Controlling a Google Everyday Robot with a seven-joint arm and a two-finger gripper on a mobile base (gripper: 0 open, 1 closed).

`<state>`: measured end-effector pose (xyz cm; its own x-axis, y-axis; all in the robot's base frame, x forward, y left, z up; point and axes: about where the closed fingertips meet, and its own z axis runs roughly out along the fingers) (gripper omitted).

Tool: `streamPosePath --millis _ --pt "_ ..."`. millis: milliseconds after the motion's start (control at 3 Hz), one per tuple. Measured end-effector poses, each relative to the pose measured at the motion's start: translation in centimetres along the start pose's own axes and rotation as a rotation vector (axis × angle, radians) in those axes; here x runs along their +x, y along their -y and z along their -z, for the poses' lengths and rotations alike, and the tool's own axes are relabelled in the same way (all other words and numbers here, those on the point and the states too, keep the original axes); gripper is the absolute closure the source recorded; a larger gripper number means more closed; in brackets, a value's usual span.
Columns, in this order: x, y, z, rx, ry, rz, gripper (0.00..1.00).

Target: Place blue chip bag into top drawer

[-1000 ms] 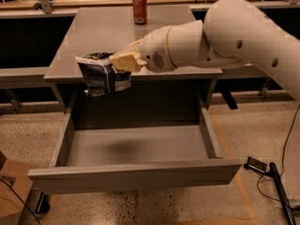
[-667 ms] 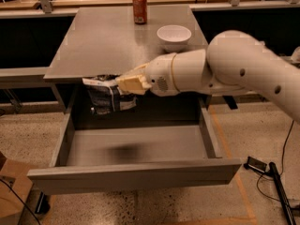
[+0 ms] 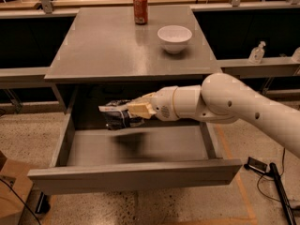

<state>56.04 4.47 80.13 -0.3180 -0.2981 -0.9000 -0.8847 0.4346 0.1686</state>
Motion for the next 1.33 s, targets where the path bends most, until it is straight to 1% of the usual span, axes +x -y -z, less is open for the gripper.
streamPosePath --millis 333,667,1000,1333 --pt "4.3 2.0 -2.1 0.006 -0.005 -0.059 0.35" --pt "7.6 2.4 -3.5 0.016 -0.006 -0.114 0.13" --pt "7.8 2.3 -3.7 0.015 -0.006 -0.115 0.00" --pt "7.8 2.3 -3.7 0.014 -0.006 -0.115 0.00"
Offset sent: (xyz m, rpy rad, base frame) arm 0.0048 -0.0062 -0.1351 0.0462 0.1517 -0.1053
